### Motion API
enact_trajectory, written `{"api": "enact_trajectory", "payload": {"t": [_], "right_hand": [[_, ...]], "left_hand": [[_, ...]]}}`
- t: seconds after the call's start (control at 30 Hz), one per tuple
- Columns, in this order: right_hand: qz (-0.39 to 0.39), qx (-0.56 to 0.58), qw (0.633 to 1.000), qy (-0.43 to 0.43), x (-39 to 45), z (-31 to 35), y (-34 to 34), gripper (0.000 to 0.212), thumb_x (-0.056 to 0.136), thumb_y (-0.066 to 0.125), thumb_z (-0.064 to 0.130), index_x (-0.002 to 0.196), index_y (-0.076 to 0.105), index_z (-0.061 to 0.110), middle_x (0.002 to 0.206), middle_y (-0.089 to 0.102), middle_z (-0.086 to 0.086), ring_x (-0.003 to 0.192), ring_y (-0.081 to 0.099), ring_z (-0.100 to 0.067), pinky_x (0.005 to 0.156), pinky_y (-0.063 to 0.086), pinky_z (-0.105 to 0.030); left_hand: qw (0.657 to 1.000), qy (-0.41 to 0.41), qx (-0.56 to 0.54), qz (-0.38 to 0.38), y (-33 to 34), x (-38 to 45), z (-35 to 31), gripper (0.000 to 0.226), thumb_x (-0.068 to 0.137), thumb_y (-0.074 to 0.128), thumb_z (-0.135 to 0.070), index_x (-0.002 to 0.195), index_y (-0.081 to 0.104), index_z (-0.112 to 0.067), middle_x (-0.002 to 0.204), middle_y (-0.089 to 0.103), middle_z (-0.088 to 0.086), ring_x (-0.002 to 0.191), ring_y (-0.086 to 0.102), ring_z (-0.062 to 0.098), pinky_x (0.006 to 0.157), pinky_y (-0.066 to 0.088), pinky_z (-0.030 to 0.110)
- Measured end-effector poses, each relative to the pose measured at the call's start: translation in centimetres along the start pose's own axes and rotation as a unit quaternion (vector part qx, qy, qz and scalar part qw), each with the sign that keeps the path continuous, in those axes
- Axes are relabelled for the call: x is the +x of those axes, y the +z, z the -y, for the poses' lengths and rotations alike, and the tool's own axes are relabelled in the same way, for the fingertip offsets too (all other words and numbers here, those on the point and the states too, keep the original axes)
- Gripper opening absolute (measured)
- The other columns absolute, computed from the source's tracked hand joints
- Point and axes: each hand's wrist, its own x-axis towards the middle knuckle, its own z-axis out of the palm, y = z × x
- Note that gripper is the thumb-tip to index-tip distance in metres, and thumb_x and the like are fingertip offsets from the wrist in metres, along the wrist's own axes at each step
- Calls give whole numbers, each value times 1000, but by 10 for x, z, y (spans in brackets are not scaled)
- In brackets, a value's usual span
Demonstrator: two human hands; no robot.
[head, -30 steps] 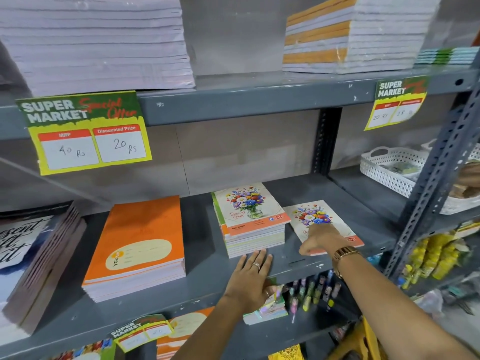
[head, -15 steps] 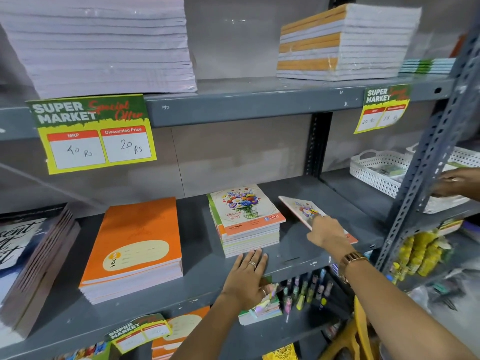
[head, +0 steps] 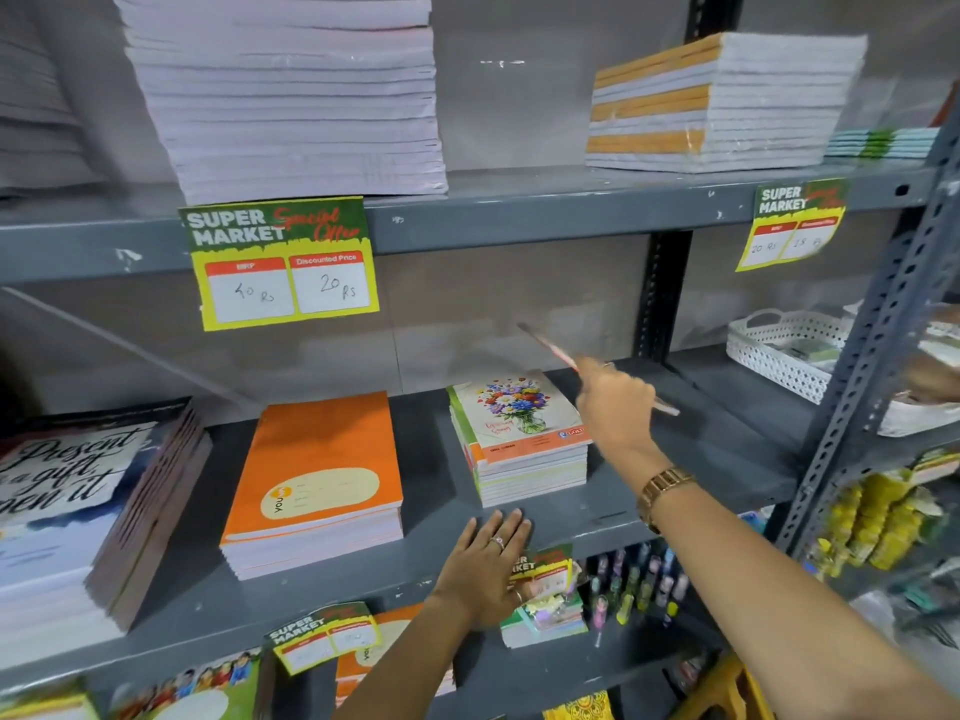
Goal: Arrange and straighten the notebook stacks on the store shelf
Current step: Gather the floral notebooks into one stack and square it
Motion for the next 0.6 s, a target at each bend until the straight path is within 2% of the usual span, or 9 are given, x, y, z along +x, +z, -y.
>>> {"api": "enact_trajectory", "payload": {"t": [0.07, 0.17, 0.27, 0.3, 0.4, 0.5, 0.6], "right_hand": [[3, 2, 998, -67, -4, 14, 8, 32, 64, 68, -15, 92, 70, 2, 51, 65, -17, 41, 61, -28, 42, 53, -33], [115, -20, 987, -110, -11, 33, 31, 37, 83, 52, -3, 116, 60, 12, 79, 72, -12, 69, 68, -28, 61, 51, -32], [208, -32, 965, -157, -20, 46, 48, 40, 85, 48, 3, 119, 56, 23, 95, 72, -8, 88, 67, -28, 64, 41, -28], [227, -19, 960, -166, -21, 49, 52, 38, 87, 50, 8, 120, 56, 25, 100, 72, -8, 91, 67, -28, 66, 43, -28], [281, 39, 945, -163, -19, 46, 60, 41, 88, 58, 34, 128, 52, 25, 119, 67, -7, 107, 62, -28, 85, 50, -35], [362, 102, 917, -136, -17, 38, 63, 58, 84, 59, 47, 135, 44, 24, 143, 48, 1, 128, 47, -26, 102, 41, -38], [408, 171, 891, -99, -20, 32, 66, 65, 81, 61, 50, 138, 41, 23, 149, 38, 5, 136, 36, -23, 109, 32, -40]], "left_hand": [[1000, -4, -2, -1, 0, -6, 2, 72, 94, 35, -45, 147, -7, -20, 159, -8, 1, 146, -9, 22, 119, -8, 40], [1000, -10, -2, 0, 0, -12, 5, 72, 93, 35, -45, 147, -7, -21, 159, -8, 1, 146, -9, 22, 119, -9, 40], [1000, -12, -2, 2, -2, -15, 7, 72, 93, 34, -45, 147, -6, -20, 159, -7, 1, 146, -8, 22, 119, -9, 41], [1000, -13, -3, 3, -2, -15, 7, 72, 93, 34, -45, 147, -6, -20, 159, -7, 1, 146, -8, 22, 118, -9, 41], [1000, -15, -3, 2, -2, -14, 8, 72, 93, 34, -46, 147, -6, -21, 159, -7, 1, 146, -9, 22, 118, -10, 40], [1000, -16, 0, 2, 1, -14, 8, 71, 93, 33, -47, 147, -6, -21, 159, -8, 1, 146, -9, 22, 118, -9, 40], [1000, -18, 7, 3, 2, -13, 8, 72, 94, 30, -50, 147, -7, -21, 159, -8, 1, 146, -9, 22, 118, -9, 41]]}}
